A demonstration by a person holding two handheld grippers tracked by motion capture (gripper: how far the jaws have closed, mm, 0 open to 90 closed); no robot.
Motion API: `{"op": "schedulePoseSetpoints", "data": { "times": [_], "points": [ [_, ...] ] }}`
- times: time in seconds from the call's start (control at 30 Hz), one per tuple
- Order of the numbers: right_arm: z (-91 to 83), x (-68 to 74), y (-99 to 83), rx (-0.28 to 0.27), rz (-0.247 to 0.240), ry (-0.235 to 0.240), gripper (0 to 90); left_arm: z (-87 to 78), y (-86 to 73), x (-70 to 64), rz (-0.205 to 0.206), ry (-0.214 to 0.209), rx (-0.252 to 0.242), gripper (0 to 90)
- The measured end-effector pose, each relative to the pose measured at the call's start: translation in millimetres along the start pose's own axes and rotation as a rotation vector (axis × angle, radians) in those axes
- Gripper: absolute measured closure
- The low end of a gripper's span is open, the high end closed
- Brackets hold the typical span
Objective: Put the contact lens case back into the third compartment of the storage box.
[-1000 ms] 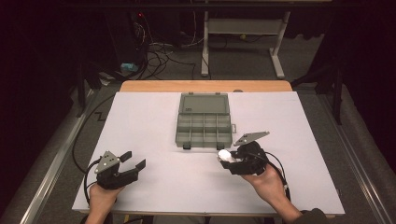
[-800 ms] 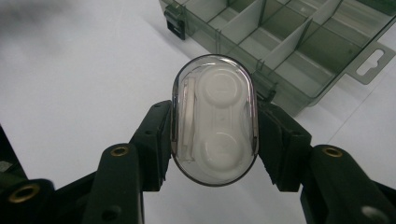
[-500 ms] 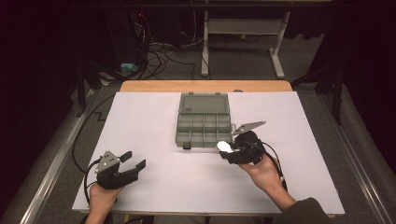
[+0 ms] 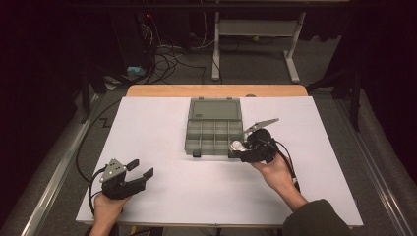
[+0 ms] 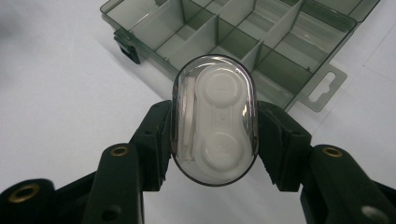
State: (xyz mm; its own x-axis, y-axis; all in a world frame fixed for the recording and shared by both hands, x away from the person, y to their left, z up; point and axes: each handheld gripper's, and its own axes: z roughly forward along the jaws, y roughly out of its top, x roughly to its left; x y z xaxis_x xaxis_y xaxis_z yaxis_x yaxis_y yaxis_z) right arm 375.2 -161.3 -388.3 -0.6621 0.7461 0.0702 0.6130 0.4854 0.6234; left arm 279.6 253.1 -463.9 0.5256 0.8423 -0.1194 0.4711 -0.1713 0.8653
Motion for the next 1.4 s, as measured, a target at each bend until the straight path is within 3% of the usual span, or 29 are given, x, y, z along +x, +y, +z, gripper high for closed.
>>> {"op": "schedulePoseSetpoints", "data": {
  "times": [0.6,1.4],
  "points": [
    [16.1,-16.7,20.8,-0.005,0.026,-0.028,49.2,-1.9,0.5,-0.2,0.003,-0.001,-0.007,33.1],
    [51.5,-21.2,59.9,-0.011,0.013,-0.074,49.2,-1.2,0.9,-0.1,0.007,-0.007,-0.006,33.1]
  ]
}}
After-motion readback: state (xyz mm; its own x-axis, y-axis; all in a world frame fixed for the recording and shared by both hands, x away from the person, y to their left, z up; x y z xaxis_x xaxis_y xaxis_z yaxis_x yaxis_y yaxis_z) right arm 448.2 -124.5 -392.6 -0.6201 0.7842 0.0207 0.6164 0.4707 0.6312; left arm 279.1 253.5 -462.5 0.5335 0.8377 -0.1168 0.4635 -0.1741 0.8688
